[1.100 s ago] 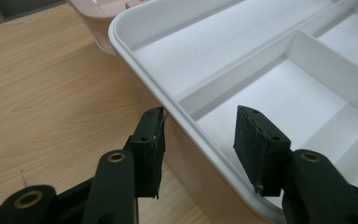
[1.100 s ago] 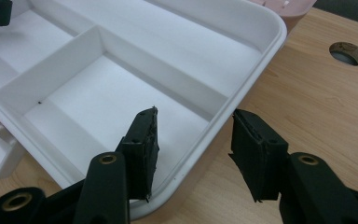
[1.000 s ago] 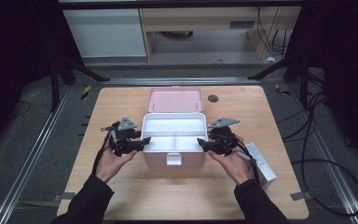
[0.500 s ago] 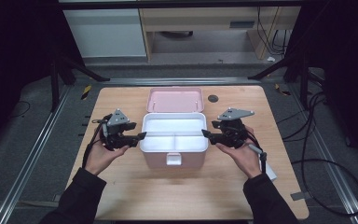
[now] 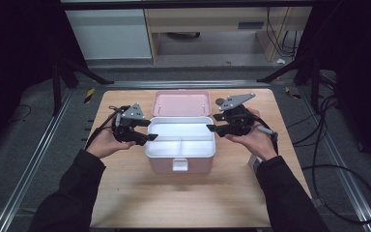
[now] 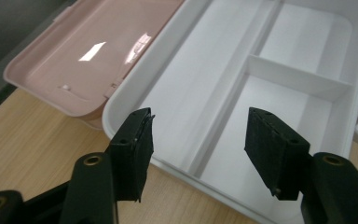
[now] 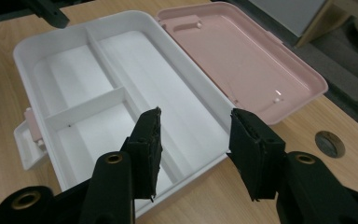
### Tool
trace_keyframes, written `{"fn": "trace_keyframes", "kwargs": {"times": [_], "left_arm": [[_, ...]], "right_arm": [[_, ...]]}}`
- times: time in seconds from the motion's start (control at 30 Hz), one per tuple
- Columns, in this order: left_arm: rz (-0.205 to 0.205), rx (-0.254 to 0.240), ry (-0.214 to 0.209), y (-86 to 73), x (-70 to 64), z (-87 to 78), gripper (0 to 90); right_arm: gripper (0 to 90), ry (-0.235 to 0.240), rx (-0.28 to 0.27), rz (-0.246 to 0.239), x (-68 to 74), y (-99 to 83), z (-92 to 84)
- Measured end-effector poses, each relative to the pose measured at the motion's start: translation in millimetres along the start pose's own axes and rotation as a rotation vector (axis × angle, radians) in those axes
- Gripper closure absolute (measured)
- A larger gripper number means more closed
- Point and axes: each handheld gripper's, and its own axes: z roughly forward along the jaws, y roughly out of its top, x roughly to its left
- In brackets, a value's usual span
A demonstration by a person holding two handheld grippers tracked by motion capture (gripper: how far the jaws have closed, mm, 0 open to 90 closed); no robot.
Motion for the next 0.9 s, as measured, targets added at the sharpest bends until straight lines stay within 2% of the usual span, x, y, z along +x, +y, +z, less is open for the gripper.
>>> {"fn": "trace_keyframes", "kwargs": {"times": [0.07,0.1,0.13,0.23,0.33,0.37,0.4,0.47,0.5,0.53,0.57,0.63,0.73,0.83,0.9], "left_arm": [[0.041,0.032,-0.012,3.1,0.4,3.5,42.3],[0.041,0.032,-0.012,3.1,0.4,3.5,43.1],[0.073,0.06,-0.037,7.1,1.4,7.2,44.5],[0.11,0.098,-0.063,12.0,1.9,12.1,47.8],[0.128,0.127,-0.087,15.2,2.9,16.5,52.2],[0.141,0.153,-0.098,17.2,3.6,20.8,54.0],[0.157,0.172,-0.111,18.4,4.0,23.1,54.6],[0.17,0.198,-0.119,19.6,4.2,26.9,56.8],[0.167,0.21,-0.125,20.0,4.1,28.6,58.2],[0.167,0.21,-0.125,20.0,4.1,28.6,59.6],[0.165,0.237,-0.138,20.1,4.8,31.2,63.0],[0.181,0.268,-0.138,19.2,5.5,33.7,65.4],[0.188,0.292,-0.146,16.9,6.7,36.1,69.0],[0.201,0.299,-0.148,15.4,8.7,37.0,70.7],[0.193,0.3,-0.152,15.5,9.5,37.0,72.3]], "right_arm": [[54.4,0.022,0.03,-0.04,-1.6,6.0,2.5],[54.4,0.022,0.03,-0.04,-1.6,6.0,2.5],[53.9,0.051,0.065,-0.074,-3.1,10.5,6.2],[54.3,0.087,0.106,-0.13,-4.9,14.2,12.4],[55.4,0.143,0.161,-0.201,-3.2,15.7,21.4],[55.8,0.163,0.175,-0.207,-2.3,15.8,24.5],[56.6,0.176,0.189,-0.214,-1.6,15.9,26.9],[58.2,0.186,0.237,-0.261,0.7,16.0,34.3],[59.2,0.191,0.253,-0.278,1.3,15.9,37.4],[60.5,0.194,0.27,-0.286,2.0,16.0,40.1],[62.4,0.202,0.281,-0.289,2.4,15.9,42.9],[64.1,0.21,0.309,-0.296,2.9,15.3,47.8],[68.1,0.214,0.347,-0.311,2.3,13.4,55.9],[71.5,0.221,0.388,-0.305,0.9,11.5,61.4],[72.1,0.222,0.4,-0.308,0.5,10.7,63.4]]}}
